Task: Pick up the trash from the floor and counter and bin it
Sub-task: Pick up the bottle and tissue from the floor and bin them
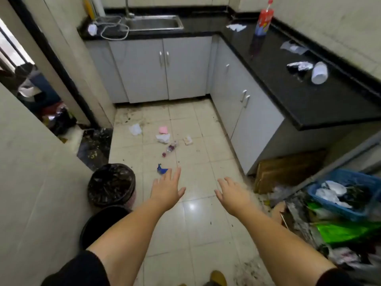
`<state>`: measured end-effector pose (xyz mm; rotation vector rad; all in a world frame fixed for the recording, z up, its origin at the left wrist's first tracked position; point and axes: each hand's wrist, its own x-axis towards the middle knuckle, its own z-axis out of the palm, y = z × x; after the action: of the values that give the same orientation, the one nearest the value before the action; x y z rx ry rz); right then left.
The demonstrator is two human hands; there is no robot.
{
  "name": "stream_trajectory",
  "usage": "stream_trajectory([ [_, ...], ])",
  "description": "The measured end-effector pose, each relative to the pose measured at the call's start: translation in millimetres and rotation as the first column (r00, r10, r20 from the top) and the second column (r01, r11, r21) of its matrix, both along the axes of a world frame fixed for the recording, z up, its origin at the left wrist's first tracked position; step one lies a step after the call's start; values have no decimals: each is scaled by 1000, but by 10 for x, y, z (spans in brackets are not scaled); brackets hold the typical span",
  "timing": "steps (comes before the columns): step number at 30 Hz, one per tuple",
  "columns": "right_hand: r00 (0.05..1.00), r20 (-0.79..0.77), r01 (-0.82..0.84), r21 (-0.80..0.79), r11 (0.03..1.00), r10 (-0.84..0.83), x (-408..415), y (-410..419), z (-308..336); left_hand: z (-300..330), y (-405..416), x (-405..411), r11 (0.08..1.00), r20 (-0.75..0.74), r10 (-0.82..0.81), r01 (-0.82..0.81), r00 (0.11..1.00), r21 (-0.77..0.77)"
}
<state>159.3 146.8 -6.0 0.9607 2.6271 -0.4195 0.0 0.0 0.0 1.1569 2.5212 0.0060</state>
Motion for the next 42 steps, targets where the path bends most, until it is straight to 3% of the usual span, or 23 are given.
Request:
stream_trajectory([
  [7, 996, 84, -19, -42, 999, 23, -281, 174, -209, -227, 131, -190, 996, 159, 37, -24, 987, -83],
  [13, 990, 105, -84, -56, 995, 89, -790, 852, -316, -381, 694, -611, 989, 227, 121, -97, 966, -114],
  [21, 957, 149, -244, -57, 968, 249, -1641, 2106, -343, -499, 1673, -1275, 954, 298, 298, -280, 907, -102],
  [27, 910, 209, -345, -93, 934, 357, -2422, 2682, -539, -750, 1855, -1797, 886, 353, 458, -449, 816, -113],
  [36, 887, 224, -379, -147, 914, 404, -3884, 3318, -1224, -1462, 2151, -2924, 798, 370, 598, -569, 710, -198],
  [42, 846, 272, -428, -166, 888, 458, -4675, 3807, -2101, -2356, 2642, -3478, 736, 399, 673, -622, 623, -269],
])
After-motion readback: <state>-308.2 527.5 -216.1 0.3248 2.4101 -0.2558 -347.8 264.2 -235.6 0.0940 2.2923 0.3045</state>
